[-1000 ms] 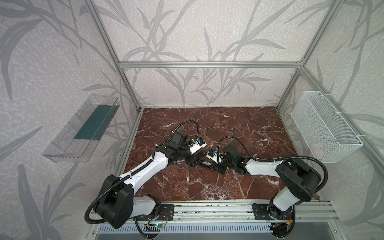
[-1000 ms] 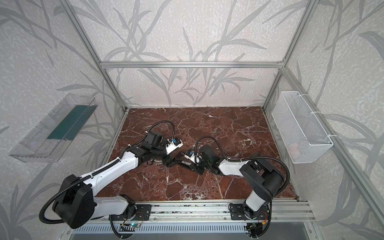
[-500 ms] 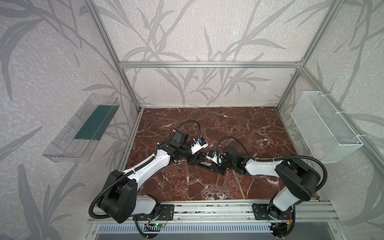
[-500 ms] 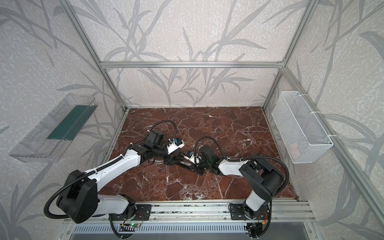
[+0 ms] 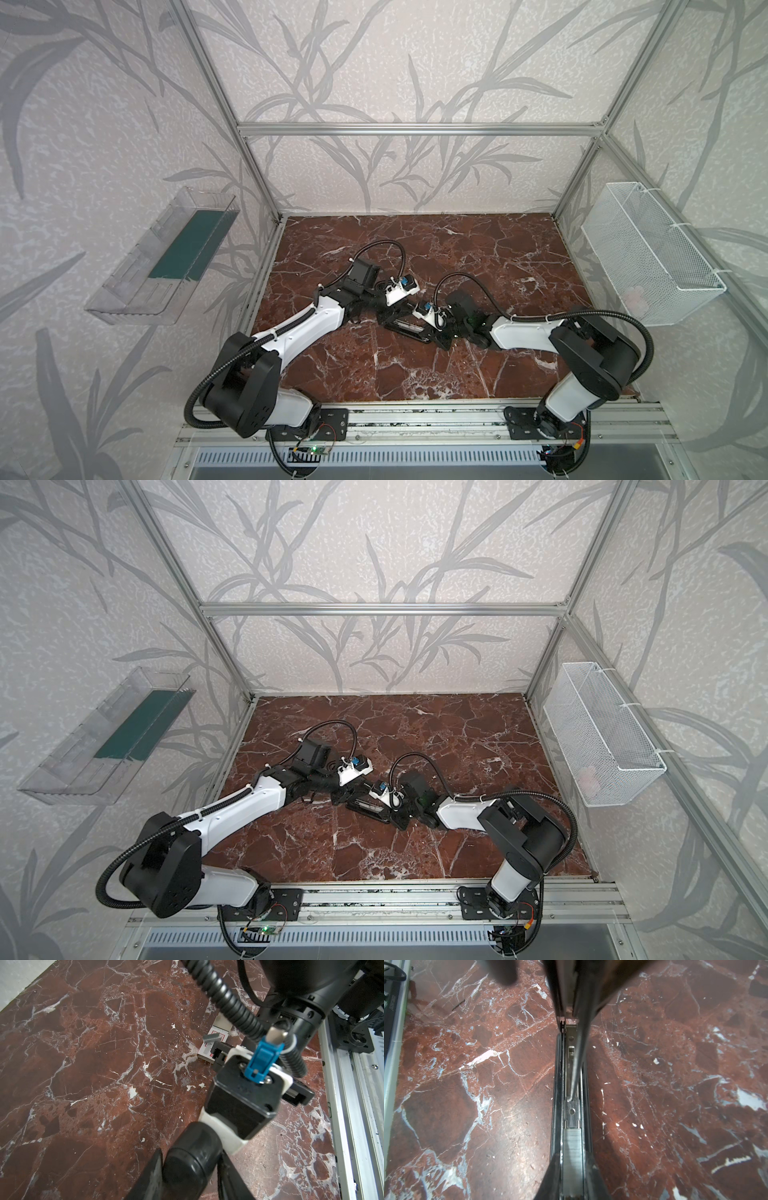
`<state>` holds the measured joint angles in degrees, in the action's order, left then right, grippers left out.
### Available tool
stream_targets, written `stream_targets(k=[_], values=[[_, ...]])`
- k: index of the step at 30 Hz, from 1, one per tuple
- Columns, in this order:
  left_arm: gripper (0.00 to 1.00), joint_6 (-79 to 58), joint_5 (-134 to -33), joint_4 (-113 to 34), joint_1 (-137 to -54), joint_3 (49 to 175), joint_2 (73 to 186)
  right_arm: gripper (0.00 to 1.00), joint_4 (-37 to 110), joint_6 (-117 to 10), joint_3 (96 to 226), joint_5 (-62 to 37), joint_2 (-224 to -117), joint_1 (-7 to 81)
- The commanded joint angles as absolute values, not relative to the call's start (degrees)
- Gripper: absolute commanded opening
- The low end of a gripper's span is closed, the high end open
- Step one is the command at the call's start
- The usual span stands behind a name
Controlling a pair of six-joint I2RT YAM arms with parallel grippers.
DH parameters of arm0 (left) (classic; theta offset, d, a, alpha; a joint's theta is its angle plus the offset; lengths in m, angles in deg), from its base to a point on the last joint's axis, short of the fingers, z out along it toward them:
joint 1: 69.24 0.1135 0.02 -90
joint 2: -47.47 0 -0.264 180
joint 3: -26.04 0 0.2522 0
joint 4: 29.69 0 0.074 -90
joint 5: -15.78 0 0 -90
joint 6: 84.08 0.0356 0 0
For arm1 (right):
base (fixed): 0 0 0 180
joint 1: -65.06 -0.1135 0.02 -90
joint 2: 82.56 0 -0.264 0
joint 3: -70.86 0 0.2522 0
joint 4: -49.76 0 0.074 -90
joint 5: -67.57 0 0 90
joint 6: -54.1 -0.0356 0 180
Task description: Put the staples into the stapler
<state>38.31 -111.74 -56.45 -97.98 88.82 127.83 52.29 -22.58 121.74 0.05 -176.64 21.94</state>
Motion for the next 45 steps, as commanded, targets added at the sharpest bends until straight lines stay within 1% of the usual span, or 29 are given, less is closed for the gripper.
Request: stream_targets(k=[1,3,4,5,7,9,13,16,21,25,28,30,33,36,37,40,44,45], values=[[0.21,37.21,-113.37,-61.47,-99.83,88.27,129.18,0.07,51.07,-22.54,123.11,-2.05,-176.43,21.37],[0.20,37.11,-112.92,-61.68,-99.92,88.05,128.46,0.09,51.36,-22.78,123.12,-3.43,-176.25,21.46],[0.18,37.12,-112.92,-61.65,-100.00,87.93,128.18,0.11,51.54,-23.08,123.07,-3.97,-176.02,21.53],[0.14,37.21,-112.72,-61.59,-100.14,87.72,127.78,0.14,51.71,-23.60,123.03,-4.33,-175.74,21.77],[0.12,37.41,-111.72,-61.68,-100.34,87.19,127.03,0.23,52.01,-24.51,122.78,-4.99,-175.03,22.36],[0.08,37.46,-110.96,-61.02,-100.61,86.29,126.16,0.31,52.77,-25.35,121.97,-5.80,-173.67,22.76],[0.02,37.64,-109.06,-60.27,-101.64,85.21,124.92,0.39,58.15,-28.21,118.58,-5.88,-170.23,24.20],[0.00,37.37,-106.75,-59.63,-102.59,84.25,123.57,0.40,59.87,-30.36,116.87,-5.76,-167.07,25.81],[0.00,35.95,-101.72,-56.43,-105.63,82.02,121.86,0.41,61.33,-33.01,113.62,-8.58,-160.04,27.59],[0.02,34.75,-96.44,-53.86,-108.62,80.90,121.07,0.41,57.77,-33.60,113.09,-12.06,-155.39,27.88],[0.00,34.81,-92.33,-51.03,-111.72,79.51,120.85,0.41,54.21,-34.19,112.72,-16.61,-152.73,27.88],[0.00,34.11,-90.05,-48.93,-113.66,78.74,121.12,0.41,54.78,-34.44,111.22,-18.23,-150.88,27.88],[0.06,34.35,-84.61,-47.16,-117.42,78.39,121.93,0.42,55.34,-35.88,109.94,-19.86,-149.53,27.97],[0.20,33.91,-81.05,-48.07,-120.46,79.25,123.05,0.42,53.40,-37.18,110.33,-20.68,-150.12,27.97],[0.23,33.32,-80.29,-48.07,-121.01,79.38,123.41,0.42,52.96,-37.33,110.37,-20.79,-150.27,27.97],[0.27,32.43,-80.75,-49.04,-122.58,79.53,124.23,0.42,52.22,-37.88,110.16,-21.13,-149.77,27.97],[0.46,31.24,-80.20,-48.79,-124.39,79.53,125.30,0.42,51.39,-37.84,109.93,-21.90,-148.68,27.97],[0.52,31.17,-80.54,-48.82,-124.52,79.52,125.57,0.42,51.34,-37.88,109.85,-21.86,-148.48,27.97]])
